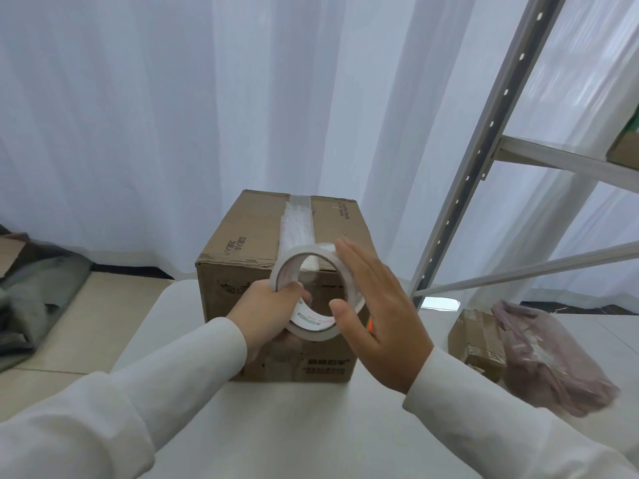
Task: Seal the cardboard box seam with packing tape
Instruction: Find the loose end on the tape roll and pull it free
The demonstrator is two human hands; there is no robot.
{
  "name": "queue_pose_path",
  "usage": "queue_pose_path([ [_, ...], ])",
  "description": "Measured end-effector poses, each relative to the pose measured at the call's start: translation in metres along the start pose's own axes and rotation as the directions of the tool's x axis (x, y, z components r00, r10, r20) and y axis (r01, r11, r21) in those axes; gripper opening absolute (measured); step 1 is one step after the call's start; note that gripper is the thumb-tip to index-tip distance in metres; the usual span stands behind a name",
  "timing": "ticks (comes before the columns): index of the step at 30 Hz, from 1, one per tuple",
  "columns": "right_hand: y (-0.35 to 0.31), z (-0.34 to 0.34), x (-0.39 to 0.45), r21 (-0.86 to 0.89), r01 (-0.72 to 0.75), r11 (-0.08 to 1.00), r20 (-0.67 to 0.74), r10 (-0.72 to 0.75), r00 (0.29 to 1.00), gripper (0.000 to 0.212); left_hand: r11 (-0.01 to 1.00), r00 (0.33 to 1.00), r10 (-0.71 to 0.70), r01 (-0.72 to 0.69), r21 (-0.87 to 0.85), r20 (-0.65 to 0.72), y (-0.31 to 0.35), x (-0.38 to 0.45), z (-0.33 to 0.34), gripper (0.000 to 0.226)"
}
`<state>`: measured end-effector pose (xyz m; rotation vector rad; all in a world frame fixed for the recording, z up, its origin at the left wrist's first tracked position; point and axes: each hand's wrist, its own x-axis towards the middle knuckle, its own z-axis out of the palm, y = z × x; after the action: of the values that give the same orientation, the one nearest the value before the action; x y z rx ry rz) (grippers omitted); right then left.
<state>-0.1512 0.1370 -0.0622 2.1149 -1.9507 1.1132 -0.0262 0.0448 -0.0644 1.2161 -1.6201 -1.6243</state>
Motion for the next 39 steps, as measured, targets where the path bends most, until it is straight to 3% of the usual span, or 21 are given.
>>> queue_pose_path([
  [4,-0.002,0.003,-0.002,0.005,0.027,1.0,-0.011,-0.027,1.0,0.063,0.958,0.987,-0.158,0.161,-0.236,0.031,0.001,-0.002,0.005,0.025],
  [7,-0.002,0.007,-0.004,-0.012,0.069,0.998,-0.002,-0.069,0.998,0.07,0.857,0.967,-0.216,0.253,-0.448,0.133,0.003,-0.005,0.007,0.02],
  [10,-0.004,0.011,-0.005,-0.05,0.096,0.994,0.041,-0.094,0.995,0.072,0.772,0.938,-0.255,0.343,-0.534,0.234,0.003,-0.01,0.008,0.018],
  [13,-0.005,0.017,-0.008,-0.1,0.15,0.984,0.057,-0.145,0.988,0.08,0.734,0.887,-0.275,0.443,-0.514,0.371,-0.001,-0.007,0.009,0.023],
  [16,-0.004,0.019,-0.008,-0.128,0.162,0.978,0.052,-0.157,0.986,0.078,0.706,0.868,-0.272,0.474,-0.527,0.416,-0.003,-0.007,0.007,0.029],
  [22,-0.001,0.009,0.001,0.01,0.076,0.997,-0.092,-0.075,0.993,0.063,0.865,0.941,-0.242,0.319,-0.388,0.235,0.006,-0.016,0.007,0.031],
  [25,-0.002,0.009,0.001,0.169,0.013,0.986,-0.104,0.005,0.995,0.061,0.86,0.937,-0.238,0.326,-0.393,0.256,0.005,-0.018,0.012,0.035],
  [29,-0.008,0.006,0.002,0.408,-0.068,0.911,-0.018,0.083,0.996,0.063,0.893,0.908,-0.234,0.343,-0.292,0.348,0.0,-0.018,0.019,0.052],
  [35,-0.008,-0.002,0.006,0.473,-0.048,0.88,-0.075,0.095,0.993,0.049,0.927,0.907,-0.277,0.34,-0.162,0.317,-0.003,-0.02,0.023,0.039],
  [39,-0.009,-0.009,0.006,0.406,-0.021,0.914,-0.125,0.078,0.989,0.045,0.943,0.966,-0.2,0.235,-0.237,0.164,0.002,-0.017,0.023,0.038],
])
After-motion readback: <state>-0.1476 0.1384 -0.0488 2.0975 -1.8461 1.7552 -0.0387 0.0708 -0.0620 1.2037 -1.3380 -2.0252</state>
